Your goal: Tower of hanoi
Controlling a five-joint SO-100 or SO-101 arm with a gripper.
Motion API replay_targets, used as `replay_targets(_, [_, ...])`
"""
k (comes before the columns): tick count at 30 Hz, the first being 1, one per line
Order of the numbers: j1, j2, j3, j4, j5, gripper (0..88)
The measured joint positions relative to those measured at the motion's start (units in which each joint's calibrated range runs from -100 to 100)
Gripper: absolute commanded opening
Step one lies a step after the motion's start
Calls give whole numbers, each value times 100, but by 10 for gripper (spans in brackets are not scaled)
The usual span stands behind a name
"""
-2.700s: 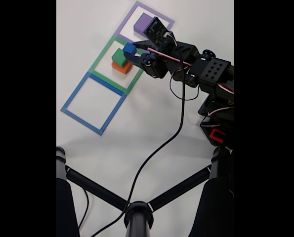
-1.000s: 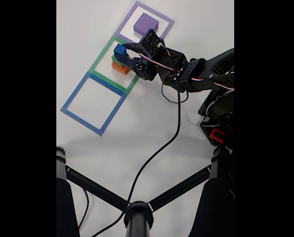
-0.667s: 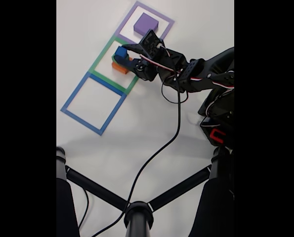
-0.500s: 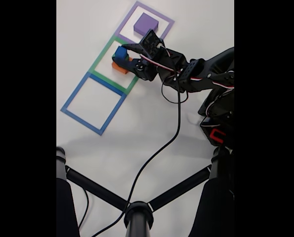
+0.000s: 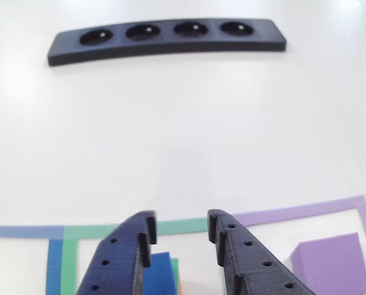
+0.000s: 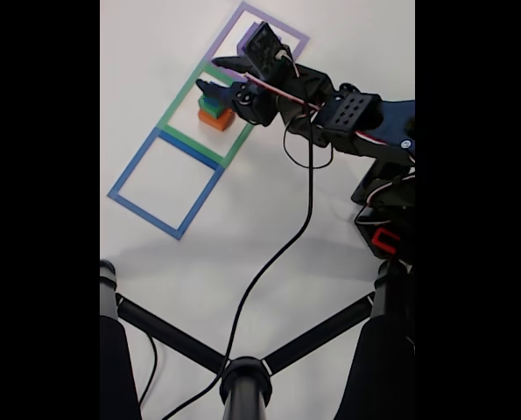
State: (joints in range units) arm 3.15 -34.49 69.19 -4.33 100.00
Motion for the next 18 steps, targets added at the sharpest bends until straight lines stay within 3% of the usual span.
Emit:
replay_targets(10, [630, -1781, -1741, 4623, 0, 1])
replay_targets(18, [1089, -1731, -5022, 8331, 0, 1])
